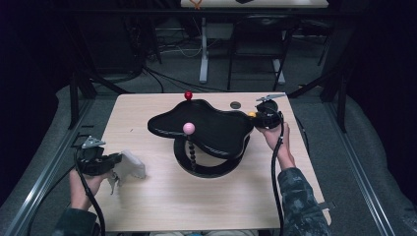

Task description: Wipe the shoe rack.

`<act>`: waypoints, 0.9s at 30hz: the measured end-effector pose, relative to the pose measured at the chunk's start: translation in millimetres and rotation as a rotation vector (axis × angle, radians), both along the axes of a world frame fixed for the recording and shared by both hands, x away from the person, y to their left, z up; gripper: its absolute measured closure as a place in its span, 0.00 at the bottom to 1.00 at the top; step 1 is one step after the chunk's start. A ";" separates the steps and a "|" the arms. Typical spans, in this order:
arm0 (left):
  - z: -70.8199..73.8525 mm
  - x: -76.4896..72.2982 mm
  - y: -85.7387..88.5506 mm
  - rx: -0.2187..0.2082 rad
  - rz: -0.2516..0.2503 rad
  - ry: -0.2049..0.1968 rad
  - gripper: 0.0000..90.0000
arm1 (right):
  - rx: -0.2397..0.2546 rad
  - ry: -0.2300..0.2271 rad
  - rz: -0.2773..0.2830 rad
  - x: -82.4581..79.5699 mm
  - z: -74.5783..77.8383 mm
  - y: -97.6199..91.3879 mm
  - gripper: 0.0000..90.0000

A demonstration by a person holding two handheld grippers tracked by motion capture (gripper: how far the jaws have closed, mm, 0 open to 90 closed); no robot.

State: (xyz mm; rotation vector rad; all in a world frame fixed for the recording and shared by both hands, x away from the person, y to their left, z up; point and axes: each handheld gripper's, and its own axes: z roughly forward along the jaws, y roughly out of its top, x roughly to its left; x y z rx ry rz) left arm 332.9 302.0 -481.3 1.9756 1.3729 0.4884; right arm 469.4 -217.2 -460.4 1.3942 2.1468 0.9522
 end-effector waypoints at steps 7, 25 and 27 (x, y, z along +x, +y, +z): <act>-0.1 0.0 -0.4 0.001 -0.002 0.001 0.91 | -0.016 -0.022 -0.024 2.5 -1.4 -1.4 0.66; -0.7 0.6 -1.5 0.004 -0.005 0.003 0.91 | -0.019 -0.008 -0.070 19.6 -1.5 -19.2 0.66; -0.6 0.6 -1.7 0.004 -0.005 0.002 0.91 | -0.022 -0.010 -0.067 19.7 -1.6 -19.3 0.66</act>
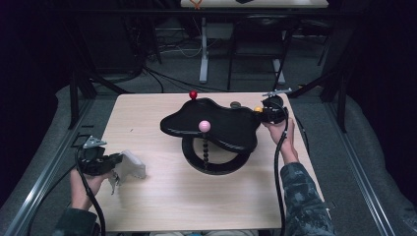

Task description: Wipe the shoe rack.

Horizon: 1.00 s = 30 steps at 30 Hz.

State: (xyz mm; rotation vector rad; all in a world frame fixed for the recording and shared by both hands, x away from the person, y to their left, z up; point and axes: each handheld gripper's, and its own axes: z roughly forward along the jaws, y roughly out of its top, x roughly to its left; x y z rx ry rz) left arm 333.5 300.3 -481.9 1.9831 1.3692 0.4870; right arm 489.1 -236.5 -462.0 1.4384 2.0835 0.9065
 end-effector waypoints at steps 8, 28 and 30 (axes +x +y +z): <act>-0.1 0.2 -0.5 0.002 -0.002 0.001 0.91 | -0.024 -0.016 -0.029 5.1 -0.5 -9.4 0.66; -1.1 0.9 -3.5 0.010 -0.008 0.007 0.91 | -0.053 0.016 -0.081 23.8 3.6 -43.6 0.66; -0.9 0.6 -3.5 0.008 -0.007 0.005 0.90 | -0.045 0.017 -0.092 23.9 3.6 -46.4 0.65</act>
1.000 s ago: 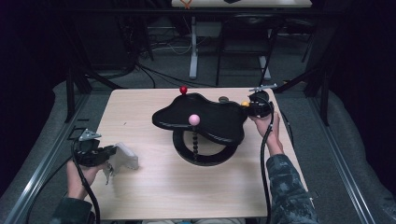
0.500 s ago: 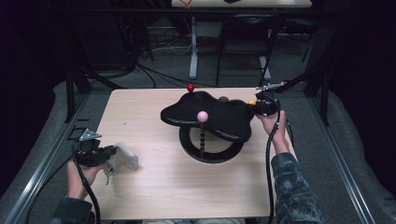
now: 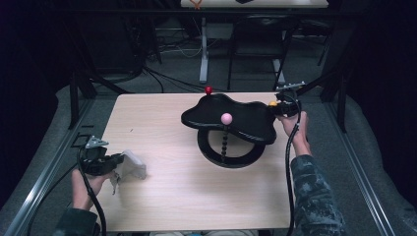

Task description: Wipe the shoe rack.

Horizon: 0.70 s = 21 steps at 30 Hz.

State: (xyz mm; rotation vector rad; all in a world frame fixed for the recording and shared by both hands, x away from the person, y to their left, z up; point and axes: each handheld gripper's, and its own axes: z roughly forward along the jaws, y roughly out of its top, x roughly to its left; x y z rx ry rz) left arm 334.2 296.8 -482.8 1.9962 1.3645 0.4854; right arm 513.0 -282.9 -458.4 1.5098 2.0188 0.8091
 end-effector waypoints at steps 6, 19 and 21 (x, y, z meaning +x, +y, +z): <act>0.2 -0.2 -0.6 0.000 0.000 -0.001 0.90 | 0.039 -0.049 -0.026 -11.4 1.3 -7.5 0.51; 0.3 -0.1 -1.3 0.002 -0.006 0.001 0.90 | 0.132 -0.085 -0.011 -57.4 7.9 -31.8 0.30; 0.4 -0.2 -1.4 0.001 -0.007 0.000 0.90 | 0.144 -0.099 -0.016 -66.2 8.6 -35.9 0.29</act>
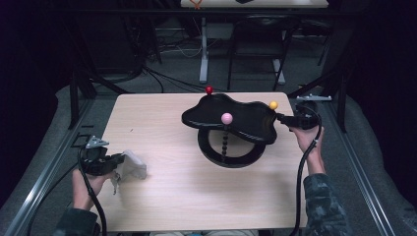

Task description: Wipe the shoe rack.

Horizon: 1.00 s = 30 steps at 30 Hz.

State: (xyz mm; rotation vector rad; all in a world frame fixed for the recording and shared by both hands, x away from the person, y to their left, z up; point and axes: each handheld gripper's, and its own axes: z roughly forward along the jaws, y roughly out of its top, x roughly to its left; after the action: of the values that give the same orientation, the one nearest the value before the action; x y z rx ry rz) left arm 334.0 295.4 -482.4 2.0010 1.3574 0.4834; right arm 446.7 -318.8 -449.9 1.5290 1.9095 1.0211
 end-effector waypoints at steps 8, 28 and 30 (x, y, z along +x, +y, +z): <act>-0.1 0.1 -0.9 -0.003 -0.001 0.000 0.90 | 0.006 -0.027 -0.014 -40.9 -4.6 -6.5 0.22; -0.8 2.9 -2.6 -0.005 -0.018 -0.002 0.90 | 0.035 -0.006 0.005 -124.2 -53.2 52.8 0.16; -0.9 3.1 -2.7 -0.004 -0.019 0.000 0.90 | 0.038 -0.002 0.008 -128.4 -57.1 61.2 0.15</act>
State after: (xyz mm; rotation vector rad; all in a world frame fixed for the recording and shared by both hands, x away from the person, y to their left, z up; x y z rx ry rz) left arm 337.1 292.7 -483.3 2.0090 1.3365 0.4722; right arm 318.3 -257.7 -507.0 1.5420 1.9062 1.0679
